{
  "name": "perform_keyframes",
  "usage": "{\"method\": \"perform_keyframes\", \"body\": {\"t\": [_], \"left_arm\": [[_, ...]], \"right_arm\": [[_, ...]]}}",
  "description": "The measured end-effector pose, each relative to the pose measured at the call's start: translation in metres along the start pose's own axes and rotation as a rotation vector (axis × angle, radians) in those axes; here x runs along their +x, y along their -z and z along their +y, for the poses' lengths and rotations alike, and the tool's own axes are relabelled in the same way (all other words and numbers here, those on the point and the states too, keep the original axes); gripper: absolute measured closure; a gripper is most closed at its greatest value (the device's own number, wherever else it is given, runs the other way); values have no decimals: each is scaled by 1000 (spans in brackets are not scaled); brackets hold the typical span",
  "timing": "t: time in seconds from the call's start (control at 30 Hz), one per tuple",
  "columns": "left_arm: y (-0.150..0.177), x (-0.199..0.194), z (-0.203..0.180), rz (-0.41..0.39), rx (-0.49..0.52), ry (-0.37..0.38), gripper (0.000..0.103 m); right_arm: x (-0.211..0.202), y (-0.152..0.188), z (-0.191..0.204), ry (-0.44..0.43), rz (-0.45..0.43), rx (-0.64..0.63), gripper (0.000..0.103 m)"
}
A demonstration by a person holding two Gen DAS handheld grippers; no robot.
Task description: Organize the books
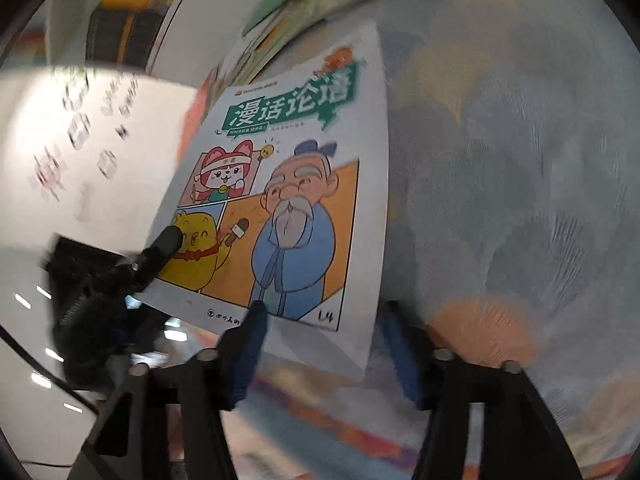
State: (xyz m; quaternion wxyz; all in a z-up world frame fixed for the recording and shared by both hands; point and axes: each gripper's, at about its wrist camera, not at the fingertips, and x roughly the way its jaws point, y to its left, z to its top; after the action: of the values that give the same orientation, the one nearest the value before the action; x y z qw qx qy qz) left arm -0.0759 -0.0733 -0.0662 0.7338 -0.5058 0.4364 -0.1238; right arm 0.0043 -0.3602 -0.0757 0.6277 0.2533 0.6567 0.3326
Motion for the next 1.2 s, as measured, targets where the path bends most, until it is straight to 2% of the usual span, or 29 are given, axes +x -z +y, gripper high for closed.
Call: {"method": "perform_keyframes", "body": {"t": [0.07,0.13,0.2,0.23,0.3,0.33,0.4,0.5,0.57,0.6,0.67,0.73,0.83,0.9,1.07,1.2], "left_arm": [[-5,4,5,41,-69,69,91],[-7,6,5,66,-87,86,91],[-10,8,4,89,-92,77,91],[-11,8,5,99,-95,71,91],[-15,8,7,114,-108,67,91],[-18,7,7,117,-105,56,91],[-21,6,3,120,-50,-11,91],[-19,7,-12,132,85,-151,91],[-12,9,-27,131,208,-253,90],[-7,10,-37,125,294,-315,90],[4,10,-55,120,452,-404,90],[8,6,-68,119,543,-408,89],[2,-8,-71,130,553,-342,89],[0,-16,-71,137,575,-331,89],[-14,-53,-69,113,612,-306,88],[-42,-99,-70,28,620,-283,88]], "right_arm": [[0,1,-21,-163,31,121,34],[2,6,-44,-331,21,260,34],[-3,7,-57,-426,-37,324,35],[-4,6,-59,-450,-55,337,44],[-7,3,-57,-458,-91,337,52],[-8,1,-53,-428,-99,317,62],[-9,2,-40,-370,-111,268,69],[-16,7,-18,-322,-154,201,72],[-22,7,8,-163,-184,79,72],[-23,9,29,-38,-201,-18,72],[-20,13,59,105,-202,-142,72],[-19,18,79,169,-214,-212,72],[-19,30,108,318,-256,-330,72],[-17,34,123,364,-260,-381,73],[-13,43,145,410,-264,-463,73],[-4,45,186,404,-297,-546,72]]}}
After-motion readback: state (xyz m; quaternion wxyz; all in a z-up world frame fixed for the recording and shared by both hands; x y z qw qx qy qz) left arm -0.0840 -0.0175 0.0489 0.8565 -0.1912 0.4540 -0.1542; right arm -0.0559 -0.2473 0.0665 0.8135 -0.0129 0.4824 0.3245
